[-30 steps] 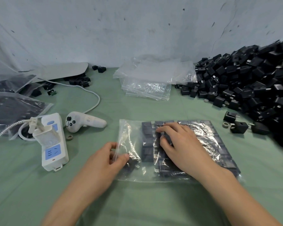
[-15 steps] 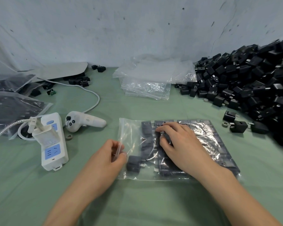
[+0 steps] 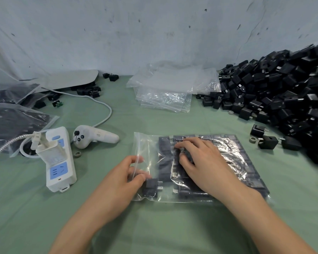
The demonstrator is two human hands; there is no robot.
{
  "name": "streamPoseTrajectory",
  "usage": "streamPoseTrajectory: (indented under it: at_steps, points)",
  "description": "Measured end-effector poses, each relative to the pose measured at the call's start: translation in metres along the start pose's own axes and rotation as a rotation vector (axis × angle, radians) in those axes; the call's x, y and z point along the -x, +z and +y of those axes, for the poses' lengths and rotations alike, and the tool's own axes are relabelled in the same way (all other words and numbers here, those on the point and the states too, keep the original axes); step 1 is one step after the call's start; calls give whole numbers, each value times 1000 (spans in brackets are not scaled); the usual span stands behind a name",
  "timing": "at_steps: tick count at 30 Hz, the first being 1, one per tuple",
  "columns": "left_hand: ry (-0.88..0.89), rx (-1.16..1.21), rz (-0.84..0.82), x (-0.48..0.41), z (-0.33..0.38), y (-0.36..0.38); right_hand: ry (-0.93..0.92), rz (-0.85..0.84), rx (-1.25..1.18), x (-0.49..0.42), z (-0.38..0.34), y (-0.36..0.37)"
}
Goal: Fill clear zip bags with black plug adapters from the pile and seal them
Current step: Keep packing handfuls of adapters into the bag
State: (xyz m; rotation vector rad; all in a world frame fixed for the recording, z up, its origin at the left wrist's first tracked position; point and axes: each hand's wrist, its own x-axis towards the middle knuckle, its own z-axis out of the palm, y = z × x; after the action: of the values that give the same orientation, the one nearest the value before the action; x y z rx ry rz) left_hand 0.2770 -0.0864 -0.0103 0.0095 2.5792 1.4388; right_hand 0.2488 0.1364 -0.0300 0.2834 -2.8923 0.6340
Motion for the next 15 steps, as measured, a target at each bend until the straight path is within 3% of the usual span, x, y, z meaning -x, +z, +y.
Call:
streamPoseTrajectory:
  at_steps: [9,15]
  points:
    - [28,28,35,1,-2,-3,-4,5,-7,0,0,0]
    - [22,-86,44,4,-5,-3,-4,7,-6,0,0,0]
